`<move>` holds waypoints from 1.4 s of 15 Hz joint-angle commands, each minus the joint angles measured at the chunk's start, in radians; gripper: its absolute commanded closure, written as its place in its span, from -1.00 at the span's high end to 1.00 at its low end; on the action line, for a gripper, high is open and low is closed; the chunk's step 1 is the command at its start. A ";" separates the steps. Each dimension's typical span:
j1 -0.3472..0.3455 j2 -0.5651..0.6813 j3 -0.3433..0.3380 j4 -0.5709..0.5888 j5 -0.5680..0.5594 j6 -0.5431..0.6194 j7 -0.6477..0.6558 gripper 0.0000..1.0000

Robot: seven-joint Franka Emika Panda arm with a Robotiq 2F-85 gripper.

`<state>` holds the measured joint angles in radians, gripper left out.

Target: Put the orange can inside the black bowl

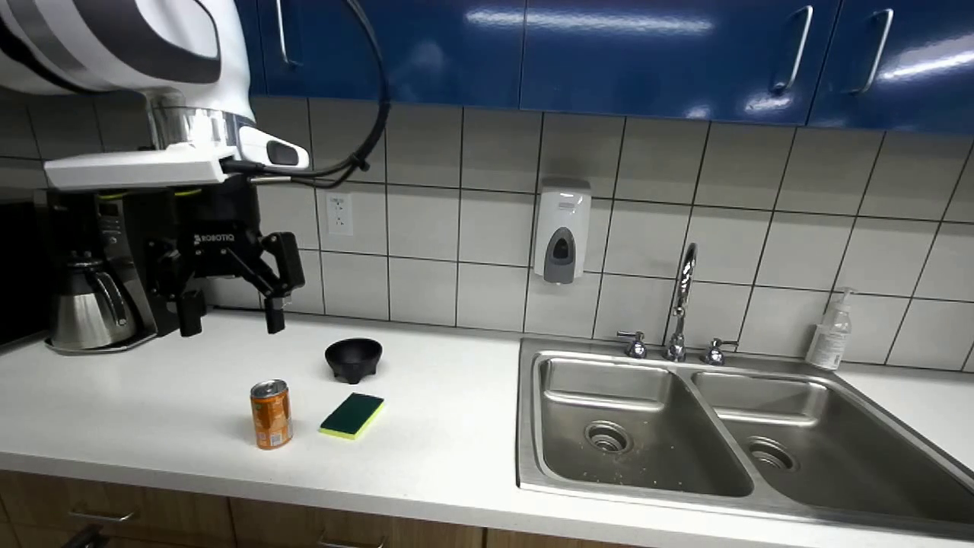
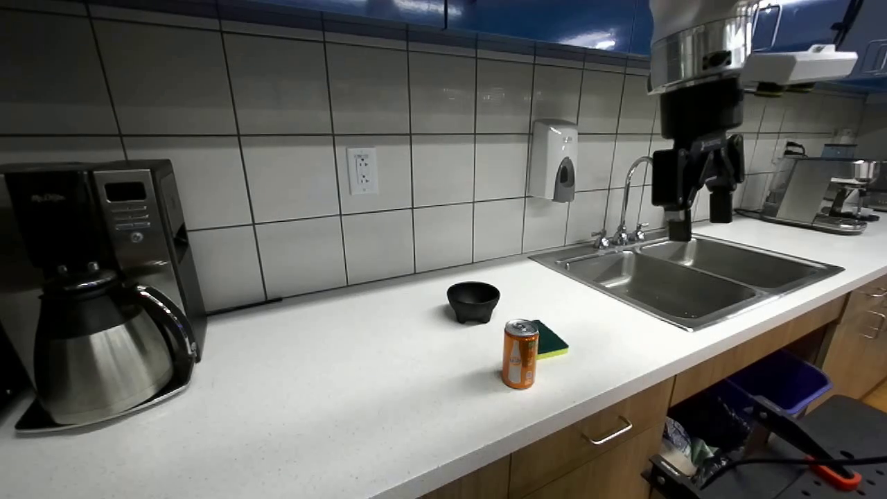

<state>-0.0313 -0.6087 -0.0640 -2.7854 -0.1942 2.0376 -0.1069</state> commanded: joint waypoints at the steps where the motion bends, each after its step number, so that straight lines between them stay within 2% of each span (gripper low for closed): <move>1: 0.035 0.115 0.063 0.001 0.039 0.081 0.091 1.00; 8: 0.059 0.388 0.121 0.081 0.065 0.232 0.194 1.00; 14: 0.061 0.599 0.113 0.190 0.061 0.340 0.220 1.00; 21: 0.072 0.749 0.107 0.309 0.083 0.450 0.233 1.00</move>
<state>0.0297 0.0815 0.0432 -2.5368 -0.1344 2.4575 0.1045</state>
